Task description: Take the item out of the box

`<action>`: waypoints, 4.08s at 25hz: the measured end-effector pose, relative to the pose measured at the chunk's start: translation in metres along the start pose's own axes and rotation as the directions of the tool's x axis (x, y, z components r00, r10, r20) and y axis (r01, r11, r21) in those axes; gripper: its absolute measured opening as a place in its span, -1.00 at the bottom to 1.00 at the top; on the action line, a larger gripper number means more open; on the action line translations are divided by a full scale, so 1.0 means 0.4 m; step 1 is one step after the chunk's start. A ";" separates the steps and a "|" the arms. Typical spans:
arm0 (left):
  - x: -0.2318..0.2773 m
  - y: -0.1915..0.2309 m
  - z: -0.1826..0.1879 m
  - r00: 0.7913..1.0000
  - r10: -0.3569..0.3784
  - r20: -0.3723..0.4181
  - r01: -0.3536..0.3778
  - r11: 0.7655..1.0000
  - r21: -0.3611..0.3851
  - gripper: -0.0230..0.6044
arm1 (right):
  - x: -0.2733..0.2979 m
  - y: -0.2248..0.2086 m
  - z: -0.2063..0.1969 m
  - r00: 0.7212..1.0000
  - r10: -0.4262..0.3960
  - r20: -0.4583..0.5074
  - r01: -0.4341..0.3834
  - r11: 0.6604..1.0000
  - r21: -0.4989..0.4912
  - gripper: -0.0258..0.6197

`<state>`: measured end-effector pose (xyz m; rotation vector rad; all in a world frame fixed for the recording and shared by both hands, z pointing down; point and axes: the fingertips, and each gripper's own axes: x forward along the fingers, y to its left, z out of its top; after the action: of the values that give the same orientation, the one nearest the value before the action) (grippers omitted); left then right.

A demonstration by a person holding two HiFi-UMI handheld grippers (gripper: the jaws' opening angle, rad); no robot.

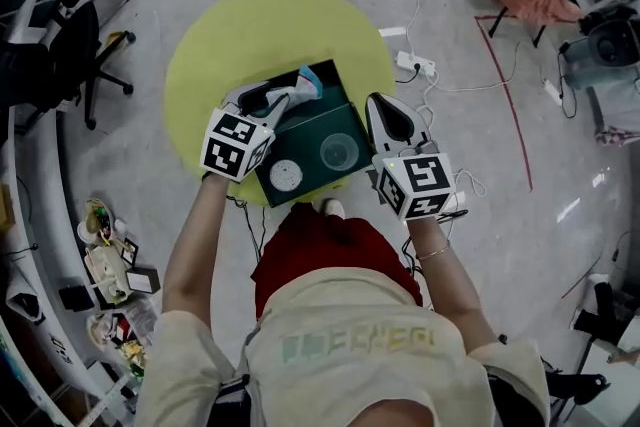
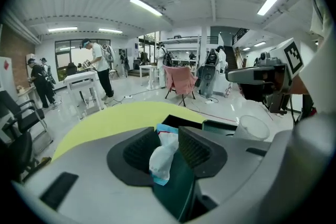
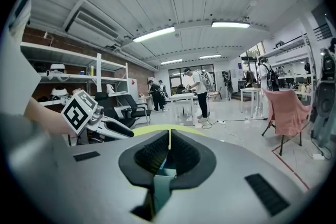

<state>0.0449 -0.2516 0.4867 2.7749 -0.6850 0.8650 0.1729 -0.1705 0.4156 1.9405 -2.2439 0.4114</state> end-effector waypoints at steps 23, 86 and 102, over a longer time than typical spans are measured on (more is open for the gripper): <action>0.147 0.007 -0.123 0.926 -0.199 -0.322 0.296 0.911 0.289 -0.27 | 0.091 0.050 -0.031 0.990 -0.063 -0.126 0.059 0.998 -0.037 -0.81; 0.202 -0.019 -0.131 0.927 -0.059 -0.370 0.226 0.876 0.426 -0.29 | 0.108 0.033 -0.072 0.973 -0.034 -0.229 0.027 0.999 -0.034 -0.81; 0.094 -0.002 -0.014 0.977 0.003 -0.213 0.074 0.933 0.353 -0.29 | 0.074 0.071 -0.037 0.983 0.015 -0.184 -0.025 0.998 -0.053 -0.81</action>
<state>0.0700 -0.2635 0.5129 2.9260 -0.4773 1.3773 0.1393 -0.1904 0.4352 1.7766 -2.1371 0.5037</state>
